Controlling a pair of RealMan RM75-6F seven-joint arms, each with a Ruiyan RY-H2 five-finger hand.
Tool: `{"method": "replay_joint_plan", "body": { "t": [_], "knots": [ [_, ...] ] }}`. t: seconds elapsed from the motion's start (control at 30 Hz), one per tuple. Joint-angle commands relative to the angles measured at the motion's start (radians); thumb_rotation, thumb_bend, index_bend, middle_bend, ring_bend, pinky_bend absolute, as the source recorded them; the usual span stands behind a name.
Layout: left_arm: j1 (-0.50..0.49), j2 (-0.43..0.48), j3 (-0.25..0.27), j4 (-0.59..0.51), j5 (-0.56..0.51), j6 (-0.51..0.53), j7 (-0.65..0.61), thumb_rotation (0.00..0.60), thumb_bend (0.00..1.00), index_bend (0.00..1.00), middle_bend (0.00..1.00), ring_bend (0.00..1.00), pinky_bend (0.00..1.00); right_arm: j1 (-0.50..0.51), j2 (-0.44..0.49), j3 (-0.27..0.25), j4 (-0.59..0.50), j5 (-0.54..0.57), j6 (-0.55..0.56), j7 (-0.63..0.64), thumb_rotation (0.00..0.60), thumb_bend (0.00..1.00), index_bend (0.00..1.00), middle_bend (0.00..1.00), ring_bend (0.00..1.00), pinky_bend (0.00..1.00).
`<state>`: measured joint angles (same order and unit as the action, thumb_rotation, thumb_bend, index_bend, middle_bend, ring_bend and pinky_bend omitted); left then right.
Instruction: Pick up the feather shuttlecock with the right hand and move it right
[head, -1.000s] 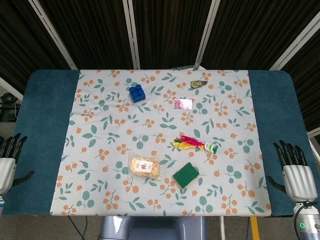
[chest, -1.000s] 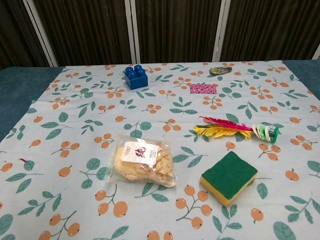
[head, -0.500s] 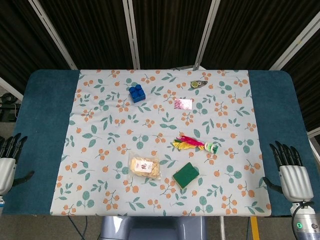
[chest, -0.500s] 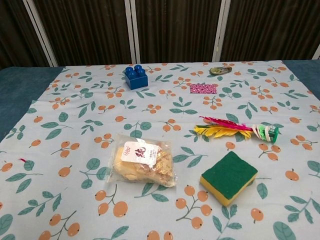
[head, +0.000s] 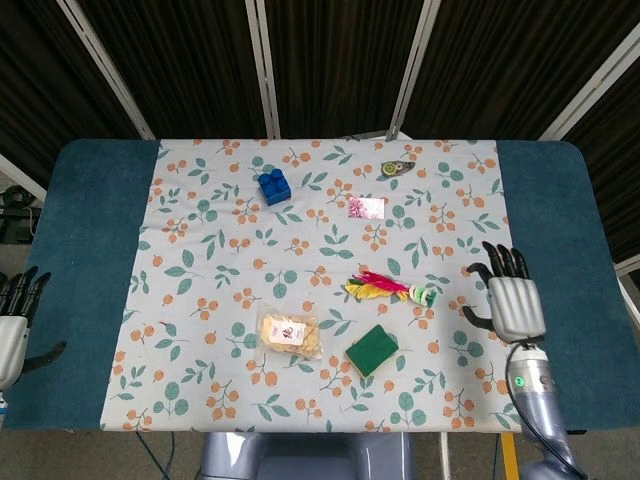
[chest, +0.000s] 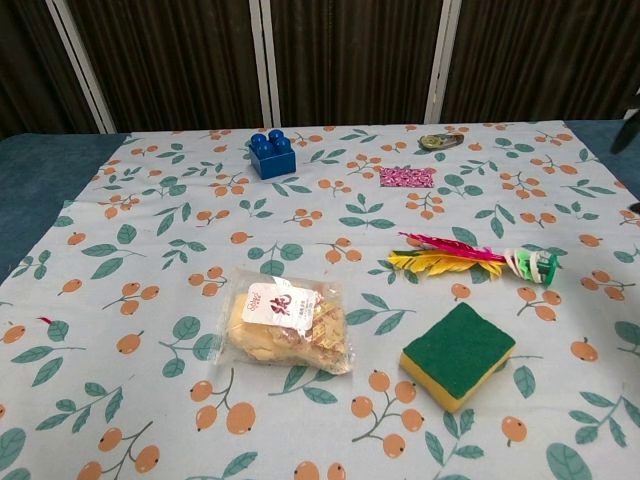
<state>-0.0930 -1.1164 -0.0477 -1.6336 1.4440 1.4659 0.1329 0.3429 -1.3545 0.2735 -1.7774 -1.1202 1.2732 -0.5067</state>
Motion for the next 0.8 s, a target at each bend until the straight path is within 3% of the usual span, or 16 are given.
{"method": "replay_joint_plan", "body": {
  "t": [0.03, 0.33, 0.8],
  "knots": [
    [0.001, 0.003, 0.0, -0.002, -0.002, -0.001, -0.005, 0.6, 0.19, 0.0, 0.0, 0.0, 0.0, 0.098, -0.129, 0.07, 0.033, 0.134, -0.009, -0.13, 0.6, 0.14, 0.35, 0.07, 0.0, 0.0],
    [0.004, 0.011, -0.002, -0.009, -0.023, -0.012, -0.024, 0.6, 0.19, 0.0, 0.0, 0.0, 0.0, 0.236, -0.357, 0.118, 0.157, 0.311, 0.022, -0.267, 0.6, 0.15, 0.4, 0.12, 0.0, 0.0],
    [0.009, 0.021, -0.004, -0.019, -0.042, -0.02, -0.046, 0.6, 0.19, 0.0, 0.0, 0.0, 0.0, 0.331, -0.573, 0.087, 0.378, 0.331, 0.012, -0.255, 0.6, 0.18, 0.45, 0.18, 0.0, 0.0]
  ]
}}
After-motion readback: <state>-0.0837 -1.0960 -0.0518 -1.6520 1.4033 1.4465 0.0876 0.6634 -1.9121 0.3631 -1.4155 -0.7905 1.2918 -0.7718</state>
